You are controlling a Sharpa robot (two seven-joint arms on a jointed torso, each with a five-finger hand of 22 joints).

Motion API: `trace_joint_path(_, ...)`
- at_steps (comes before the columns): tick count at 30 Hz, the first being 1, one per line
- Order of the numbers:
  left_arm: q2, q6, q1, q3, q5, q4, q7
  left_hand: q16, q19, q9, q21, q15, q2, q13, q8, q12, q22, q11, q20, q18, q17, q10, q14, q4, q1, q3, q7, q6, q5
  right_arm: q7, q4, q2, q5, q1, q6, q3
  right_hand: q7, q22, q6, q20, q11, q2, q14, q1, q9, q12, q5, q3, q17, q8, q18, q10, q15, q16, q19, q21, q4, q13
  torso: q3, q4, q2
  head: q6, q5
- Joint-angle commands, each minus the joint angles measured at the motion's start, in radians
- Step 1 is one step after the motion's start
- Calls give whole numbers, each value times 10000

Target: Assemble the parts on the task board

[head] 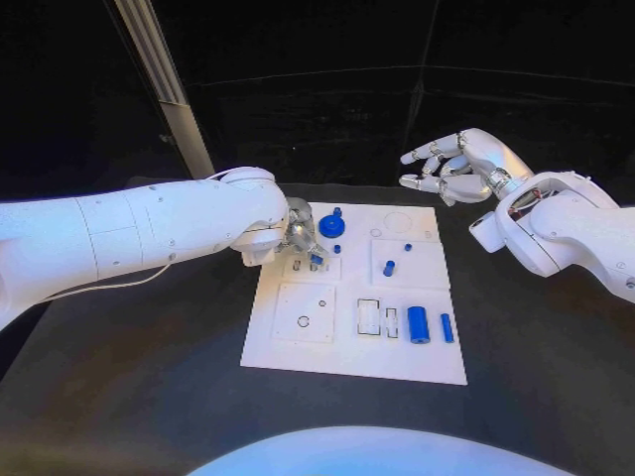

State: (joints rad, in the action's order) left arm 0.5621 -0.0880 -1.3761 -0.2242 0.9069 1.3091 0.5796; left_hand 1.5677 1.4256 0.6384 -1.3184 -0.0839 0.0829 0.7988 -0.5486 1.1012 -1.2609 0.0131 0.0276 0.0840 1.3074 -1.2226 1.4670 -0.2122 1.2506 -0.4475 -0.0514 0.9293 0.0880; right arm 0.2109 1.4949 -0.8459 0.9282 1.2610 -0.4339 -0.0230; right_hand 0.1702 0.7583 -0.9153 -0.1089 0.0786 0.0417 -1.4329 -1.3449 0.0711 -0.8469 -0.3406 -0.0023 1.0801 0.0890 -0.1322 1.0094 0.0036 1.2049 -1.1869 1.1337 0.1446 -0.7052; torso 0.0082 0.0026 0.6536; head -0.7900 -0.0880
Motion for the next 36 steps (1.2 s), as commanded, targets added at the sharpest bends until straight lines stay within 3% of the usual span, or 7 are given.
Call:
trace_joint_path(1,60,654,55,0,-30,87,-10,31,87,25,-55,2,15,45,-39,77,-28,111,-5,-98,2634,-181,1038,1814,-108,-1903,26,75,-62,36,-3,-2,-29,21,62,10,-24,-9,50,24,11,-28,77,-102,-5,35,-42,-54,-15,-11,-178,-79,-26,-56,41,-59,13,9,10,24,3,-9,-28)
trace_joint_path(8,66,815,242,-5,28,62,15,31,111,102,-84,-14,-21,132,-87,144,-68,125,-21,-105,2634,-232,1038,1768,-266,-2015,43,83,-87,27,-19,7,-29,21,69,10,-24,-9,50,24,11,-28,77,-102,-5,35,-42,-54,-15,-11,-178,-79,-26,-56,41,-59,13,9,-5,7,11,-9,-87)
trace_joint_path(13,44,774,317,-7,49,-3,36,31,121,109,-101,-16,-20,176,-91,172,-89,128,-22,-110,2634,-251,1038,1771,-273,-2027,46,82,-87,30,-25,13,-29,21,76,10,-24,-9,50,24,11,-28,77,-102,-5,35,-42,-54,-15,-11,-178,-79,-26,-56,41,-59,13,9,5,0,4,-22,-85)
trace_joint_path(36,50,-136,350,-5,556,-143,413,31,130,202,-109,-33,53,252,-171,237,-106,153,-37,-113,2634,-291,1038,1784,-399,-2098,79,108,-104,18,-57,59,-29,20,163,9,-23,-16,49,24,12,-32,74,-87,-4,30,-54,-69,-4,-8,-178,-81,-25,-48,39,-67,38,23,4,2,13,-81,-94)
